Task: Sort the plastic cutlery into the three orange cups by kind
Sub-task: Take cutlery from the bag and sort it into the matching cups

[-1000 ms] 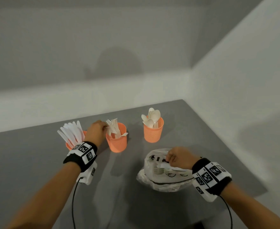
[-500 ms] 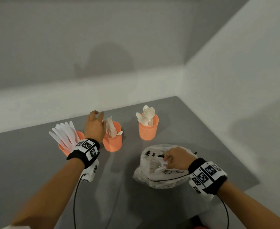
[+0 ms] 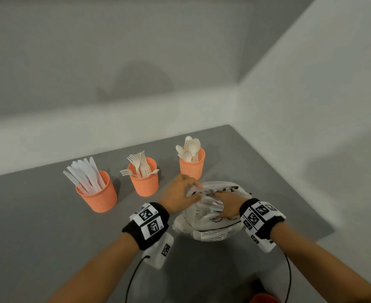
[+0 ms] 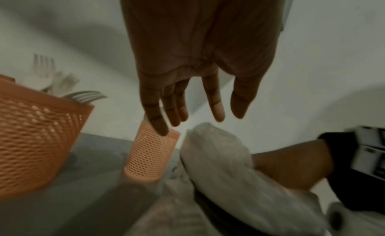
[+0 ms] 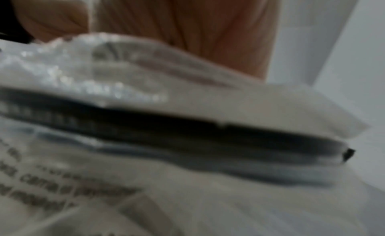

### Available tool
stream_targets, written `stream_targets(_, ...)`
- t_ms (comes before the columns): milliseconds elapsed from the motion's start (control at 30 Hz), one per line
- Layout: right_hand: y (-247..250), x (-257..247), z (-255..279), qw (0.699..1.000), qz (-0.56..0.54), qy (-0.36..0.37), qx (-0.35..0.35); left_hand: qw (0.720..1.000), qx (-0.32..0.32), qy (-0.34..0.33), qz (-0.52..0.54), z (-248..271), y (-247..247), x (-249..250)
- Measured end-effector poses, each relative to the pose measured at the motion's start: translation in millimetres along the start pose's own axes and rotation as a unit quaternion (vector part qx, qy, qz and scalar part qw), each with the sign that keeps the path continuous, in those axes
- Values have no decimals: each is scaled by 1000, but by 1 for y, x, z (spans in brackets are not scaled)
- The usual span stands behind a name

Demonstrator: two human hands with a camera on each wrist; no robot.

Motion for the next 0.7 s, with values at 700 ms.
stream_targets(700, -14, -17, -10, 998, -38, -9, 46, 996, 42, 82, -4, 19, 11, 2)
Point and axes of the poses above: each hand's wrist, its own z-axis away from the middle knuckle, its own y-axis out of the back of the hand, x = y × z, the point moved 9 cm from there along -z, towards the middle knuckle, and after that the axes turned 10 degrees about -y, right-handed, at the moved point
